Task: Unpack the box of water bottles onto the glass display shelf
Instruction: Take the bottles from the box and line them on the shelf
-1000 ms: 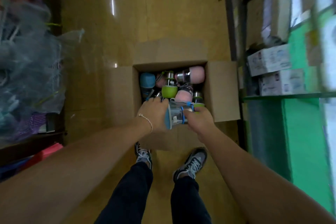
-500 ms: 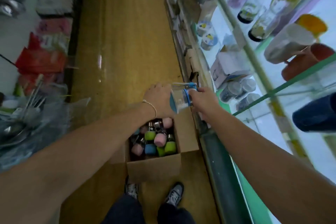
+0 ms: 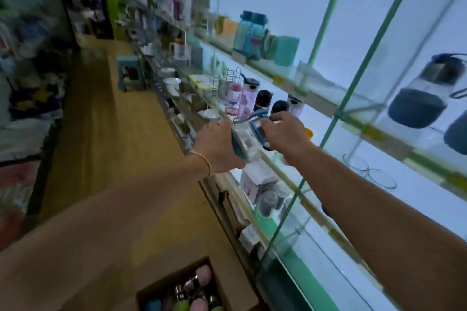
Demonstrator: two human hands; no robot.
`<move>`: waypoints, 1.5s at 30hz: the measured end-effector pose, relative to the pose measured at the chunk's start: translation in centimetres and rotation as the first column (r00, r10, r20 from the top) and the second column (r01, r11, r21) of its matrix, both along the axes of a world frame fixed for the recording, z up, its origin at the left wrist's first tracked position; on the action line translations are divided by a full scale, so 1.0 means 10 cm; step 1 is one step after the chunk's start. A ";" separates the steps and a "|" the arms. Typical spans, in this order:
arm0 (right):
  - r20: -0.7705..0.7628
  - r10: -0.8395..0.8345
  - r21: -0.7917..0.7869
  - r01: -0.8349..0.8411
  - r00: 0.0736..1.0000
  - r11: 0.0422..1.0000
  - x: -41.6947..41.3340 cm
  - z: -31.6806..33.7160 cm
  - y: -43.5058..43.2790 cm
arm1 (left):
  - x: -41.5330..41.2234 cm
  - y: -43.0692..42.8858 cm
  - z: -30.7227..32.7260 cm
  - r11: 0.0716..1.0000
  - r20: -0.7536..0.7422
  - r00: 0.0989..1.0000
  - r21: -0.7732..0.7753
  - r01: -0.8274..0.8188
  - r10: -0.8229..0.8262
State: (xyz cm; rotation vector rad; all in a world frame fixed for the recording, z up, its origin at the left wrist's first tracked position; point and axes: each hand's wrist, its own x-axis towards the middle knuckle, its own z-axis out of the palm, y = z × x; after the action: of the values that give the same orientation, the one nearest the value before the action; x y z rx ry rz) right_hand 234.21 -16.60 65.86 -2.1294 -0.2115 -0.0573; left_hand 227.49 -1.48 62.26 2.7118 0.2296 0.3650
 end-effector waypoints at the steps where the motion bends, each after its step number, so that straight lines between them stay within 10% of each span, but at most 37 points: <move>1: 0.059 -0.011 -0.023 0.012 0.998 1.000 -0.03 0.16 -0.07 | 0.00 -0.05 0.14 1.000 0.049 0.999 -0.005 0.017 -0.017; 16: 0.322 -0.305 0.040 0.309 0.896 0.950 -0.40 1.65 -1.68 | 0.31 -1.66 1.29 0.900 0.422 0.866 -0.211 0.381 -0.268; 34: 0.393 -0.473 -0.039 0.528 0.789 0.848 -0.74 1.68 -3.82 | 0.46 -3.99 1.34 0.676 0.496 0.730 -0.329 0.659 -0.471; 45: 0.492 -0.396 -0.236 0.556 0.776 0.797 -0.55 1.51 -4.25 | 0.70 -4.62 1.13 0.712 0.387 0.765 -0.304 0.633 -0.515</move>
State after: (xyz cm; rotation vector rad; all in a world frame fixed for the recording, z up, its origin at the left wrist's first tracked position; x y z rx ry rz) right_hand 228.73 -59.08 80.96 -2.4799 0.1026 -0.8578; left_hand 234.49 -47.71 73.53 2.1163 -0.5663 0.4323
